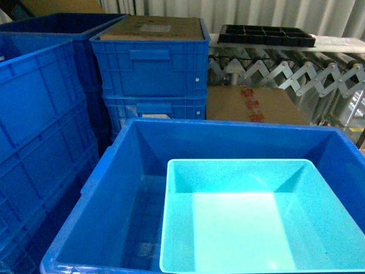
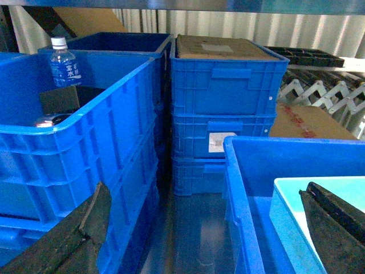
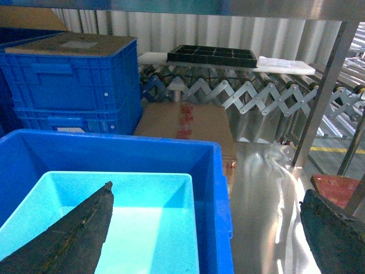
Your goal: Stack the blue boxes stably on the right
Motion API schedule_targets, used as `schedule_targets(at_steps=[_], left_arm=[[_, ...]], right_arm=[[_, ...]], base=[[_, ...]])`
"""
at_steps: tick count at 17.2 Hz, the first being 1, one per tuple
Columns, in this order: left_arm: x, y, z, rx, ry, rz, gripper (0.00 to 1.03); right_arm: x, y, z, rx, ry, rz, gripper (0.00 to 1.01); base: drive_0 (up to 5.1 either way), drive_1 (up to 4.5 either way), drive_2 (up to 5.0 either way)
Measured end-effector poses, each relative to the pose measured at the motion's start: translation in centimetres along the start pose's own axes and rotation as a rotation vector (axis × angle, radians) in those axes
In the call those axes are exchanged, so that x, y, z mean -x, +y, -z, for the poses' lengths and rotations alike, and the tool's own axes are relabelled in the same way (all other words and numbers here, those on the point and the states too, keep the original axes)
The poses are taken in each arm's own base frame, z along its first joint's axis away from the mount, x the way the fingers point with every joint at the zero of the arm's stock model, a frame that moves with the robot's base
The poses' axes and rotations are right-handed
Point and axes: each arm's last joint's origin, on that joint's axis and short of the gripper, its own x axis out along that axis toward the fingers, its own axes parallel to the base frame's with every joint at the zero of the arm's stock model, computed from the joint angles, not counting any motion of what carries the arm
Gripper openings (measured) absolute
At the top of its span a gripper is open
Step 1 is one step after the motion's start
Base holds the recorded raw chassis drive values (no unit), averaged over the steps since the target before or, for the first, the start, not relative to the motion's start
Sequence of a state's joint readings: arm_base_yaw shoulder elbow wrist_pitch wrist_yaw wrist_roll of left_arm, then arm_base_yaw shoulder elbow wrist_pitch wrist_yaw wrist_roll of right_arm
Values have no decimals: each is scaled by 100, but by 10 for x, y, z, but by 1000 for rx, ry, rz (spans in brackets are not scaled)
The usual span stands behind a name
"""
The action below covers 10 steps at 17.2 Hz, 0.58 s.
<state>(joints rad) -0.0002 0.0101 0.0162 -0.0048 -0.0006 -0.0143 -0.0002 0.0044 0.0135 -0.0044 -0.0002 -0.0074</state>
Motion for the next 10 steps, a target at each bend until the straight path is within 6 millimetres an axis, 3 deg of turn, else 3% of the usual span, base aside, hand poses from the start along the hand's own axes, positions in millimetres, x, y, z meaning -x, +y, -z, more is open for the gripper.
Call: schedule_targets(at_steps=[10], left_arm=[[0,0,0,0,0,0,98]], right_arm=[[0,0,0,0,0,0,98]], base=[[0,0,0]])
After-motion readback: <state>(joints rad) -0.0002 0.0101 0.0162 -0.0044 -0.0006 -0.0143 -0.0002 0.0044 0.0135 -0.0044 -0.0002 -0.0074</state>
